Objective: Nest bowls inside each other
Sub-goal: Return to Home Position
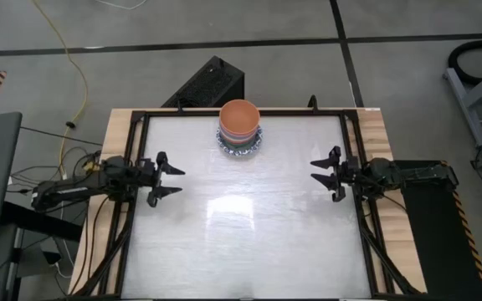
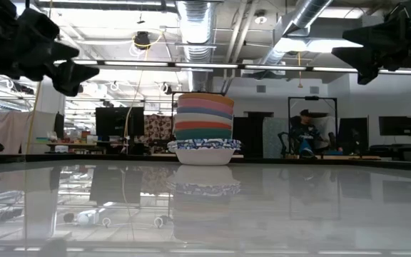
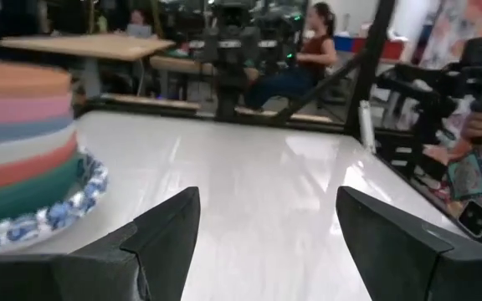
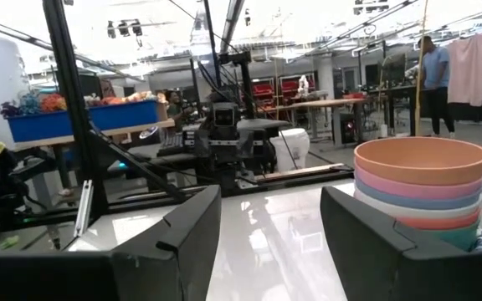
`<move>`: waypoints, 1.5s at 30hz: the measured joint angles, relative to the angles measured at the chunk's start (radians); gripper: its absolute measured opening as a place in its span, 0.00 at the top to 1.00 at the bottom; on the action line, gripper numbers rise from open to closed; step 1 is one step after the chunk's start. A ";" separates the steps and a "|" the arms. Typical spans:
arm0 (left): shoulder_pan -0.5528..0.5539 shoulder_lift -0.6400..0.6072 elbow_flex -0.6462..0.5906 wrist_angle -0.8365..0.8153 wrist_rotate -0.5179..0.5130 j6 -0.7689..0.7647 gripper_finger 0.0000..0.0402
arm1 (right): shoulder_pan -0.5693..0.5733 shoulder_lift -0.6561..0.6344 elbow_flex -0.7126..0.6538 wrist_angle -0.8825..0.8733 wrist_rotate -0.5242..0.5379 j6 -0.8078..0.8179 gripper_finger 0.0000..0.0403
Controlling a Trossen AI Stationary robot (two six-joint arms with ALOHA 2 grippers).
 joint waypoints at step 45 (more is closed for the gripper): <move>-0.101 -0.001 -0.005 -0.036 -0.249 0.016 0.33 | -0.001 0.002 0.000 -0.165 0.127 0.019 0.44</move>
